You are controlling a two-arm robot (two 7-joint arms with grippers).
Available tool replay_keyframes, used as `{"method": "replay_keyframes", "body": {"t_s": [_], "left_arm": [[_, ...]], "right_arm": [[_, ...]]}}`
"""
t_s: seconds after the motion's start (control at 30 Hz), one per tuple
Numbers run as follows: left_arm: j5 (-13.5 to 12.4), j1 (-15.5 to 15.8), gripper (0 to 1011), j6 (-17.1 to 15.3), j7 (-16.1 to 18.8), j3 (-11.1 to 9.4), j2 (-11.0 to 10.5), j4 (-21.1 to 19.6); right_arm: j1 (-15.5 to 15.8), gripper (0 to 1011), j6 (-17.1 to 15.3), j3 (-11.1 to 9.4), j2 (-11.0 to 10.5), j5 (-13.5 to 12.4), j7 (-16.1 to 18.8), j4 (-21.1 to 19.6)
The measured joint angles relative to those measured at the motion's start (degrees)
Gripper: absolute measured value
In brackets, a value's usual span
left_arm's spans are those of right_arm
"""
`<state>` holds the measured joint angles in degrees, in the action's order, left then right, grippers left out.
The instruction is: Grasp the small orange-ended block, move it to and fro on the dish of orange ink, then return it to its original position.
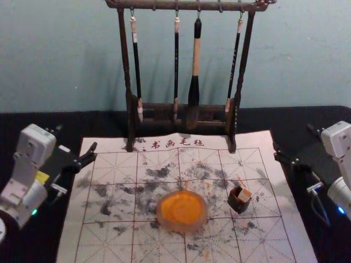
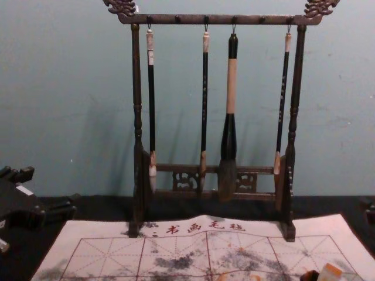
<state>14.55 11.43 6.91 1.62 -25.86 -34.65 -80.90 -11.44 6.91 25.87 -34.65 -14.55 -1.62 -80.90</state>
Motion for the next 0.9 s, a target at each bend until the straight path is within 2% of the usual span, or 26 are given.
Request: {"method": "replay_keyframes", "body": {"t_s": [0.9], "left_arm": [[0.0,0.0,1001,0.0,0.0,0.0,0.0,0.0]], "right_arm": [[0.0,1000,0.0,0.0,0.0,0.0,0.0,0.0]]}}
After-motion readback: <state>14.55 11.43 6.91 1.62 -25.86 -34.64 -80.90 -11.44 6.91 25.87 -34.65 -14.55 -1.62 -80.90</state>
